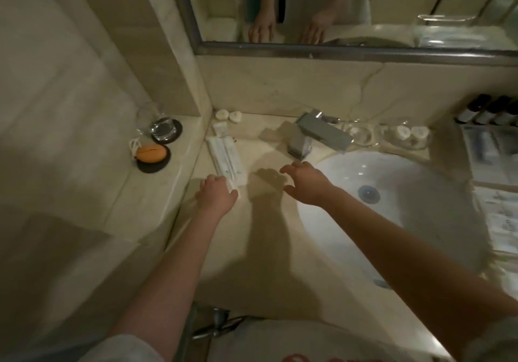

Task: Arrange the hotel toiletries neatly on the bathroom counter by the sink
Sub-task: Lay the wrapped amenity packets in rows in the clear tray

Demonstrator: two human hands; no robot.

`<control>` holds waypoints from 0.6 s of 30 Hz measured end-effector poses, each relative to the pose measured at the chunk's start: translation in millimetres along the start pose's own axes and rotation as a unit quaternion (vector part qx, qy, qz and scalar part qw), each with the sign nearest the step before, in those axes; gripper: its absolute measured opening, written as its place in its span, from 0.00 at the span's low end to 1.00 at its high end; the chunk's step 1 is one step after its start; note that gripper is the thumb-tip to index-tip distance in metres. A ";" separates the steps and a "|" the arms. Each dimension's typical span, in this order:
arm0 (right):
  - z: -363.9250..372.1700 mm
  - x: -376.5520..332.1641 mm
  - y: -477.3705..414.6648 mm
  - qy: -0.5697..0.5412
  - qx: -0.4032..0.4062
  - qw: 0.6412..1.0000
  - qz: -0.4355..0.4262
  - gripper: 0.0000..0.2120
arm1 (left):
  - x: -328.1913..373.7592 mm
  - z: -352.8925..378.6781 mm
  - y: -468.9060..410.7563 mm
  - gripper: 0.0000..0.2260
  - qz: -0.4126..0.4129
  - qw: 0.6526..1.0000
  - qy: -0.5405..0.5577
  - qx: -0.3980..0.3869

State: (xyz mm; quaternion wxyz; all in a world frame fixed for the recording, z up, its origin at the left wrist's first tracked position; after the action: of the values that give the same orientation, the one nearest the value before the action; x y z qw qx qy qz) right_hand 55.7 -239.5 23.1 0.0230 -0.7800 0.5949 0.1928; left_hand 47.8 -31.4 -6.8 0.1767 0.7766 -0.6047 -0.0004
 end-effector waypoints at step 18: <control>41.5 -54.7 -119.9 -0.043 -0.074 0.996 0.033 0.24 | -32.2 14.1 -79.2 0.13 -0.164 0.962 0.219 -0.008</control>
State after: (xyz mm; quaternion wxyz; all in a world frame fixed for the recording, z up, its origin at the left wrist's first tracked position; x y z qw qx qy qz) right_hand 144.7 -143.3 -20.5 -0.0153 -0.7506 0.6027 0.2703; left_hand 110.5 11.3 -48.7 0.3082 0.8450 -0.4154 0.1357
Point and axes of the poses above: each hand's wrist, its own y-axis away from the middle knuckle, its own z-axis out of the palm, x = y × z, the point moved 5 cm from there along -y, towards the middle knuckle, and after that the axes turned 5 degrees about x, right-handed, at the moved point
